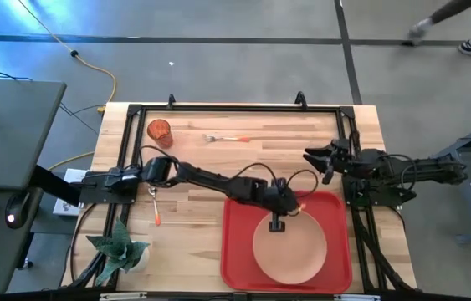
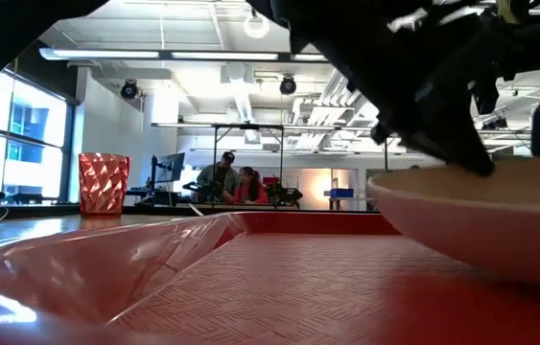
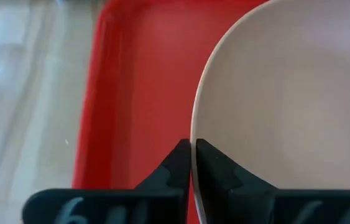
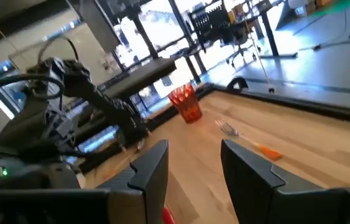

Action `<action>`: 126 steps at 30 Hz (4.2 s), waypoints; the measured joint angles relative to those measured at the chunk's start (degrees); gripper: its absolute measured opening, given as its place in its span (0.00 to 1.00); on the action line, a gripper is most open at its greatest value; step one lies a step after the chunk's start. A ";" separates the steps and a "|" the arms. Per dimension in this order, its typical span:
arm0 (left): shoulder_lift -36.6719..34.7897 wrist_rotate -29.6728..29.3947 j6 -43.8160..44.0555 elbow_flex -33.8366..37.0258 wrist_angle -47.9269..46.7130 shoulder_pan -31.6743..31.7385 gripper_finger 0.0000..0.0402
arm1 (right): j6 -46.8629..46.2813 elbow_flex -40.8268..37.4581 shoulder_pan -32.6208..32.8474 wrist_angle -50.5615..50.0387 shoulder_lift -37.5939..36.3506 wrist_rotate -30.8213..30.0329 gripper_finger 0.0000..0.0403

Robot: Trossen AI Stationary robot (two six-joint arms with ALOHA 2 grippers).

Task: Pick and place plate/cup/fork/spoon on tray
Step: Put the light orange plate on the orange serving tray, then put the orange fork on the orange serving tray to the right of the light orange plate

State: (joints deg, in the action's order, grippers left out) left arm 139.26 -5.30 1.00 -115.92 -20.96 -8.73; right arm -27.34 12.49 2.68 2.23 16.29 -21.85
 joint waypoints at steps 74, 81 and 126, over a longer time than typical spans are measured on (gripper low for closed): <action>-77.80 -32.28 2.76 68.49 13.68 0.66 0.12 | 24.87 75.82 -21.58 -25.95 97.86 12.01 0.34; -79.21 -32.99 1.86 68.38 8.32 0.72 0.12 | 42.37 93.78 -22.37 -40.64 109.16 11.89 0.34; -76.70 -28.22 -11.79 68.37 12.32 31.77 0.12 | 57.86 120.65 -25.11 -59.77 128.70 21.54 0.34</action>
State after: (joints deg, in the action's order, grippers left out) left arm 62.57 -33.52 -10.79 -47.55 -8.64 23.04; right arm 30.53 133.14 -22.43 -57.54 144.99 -0.31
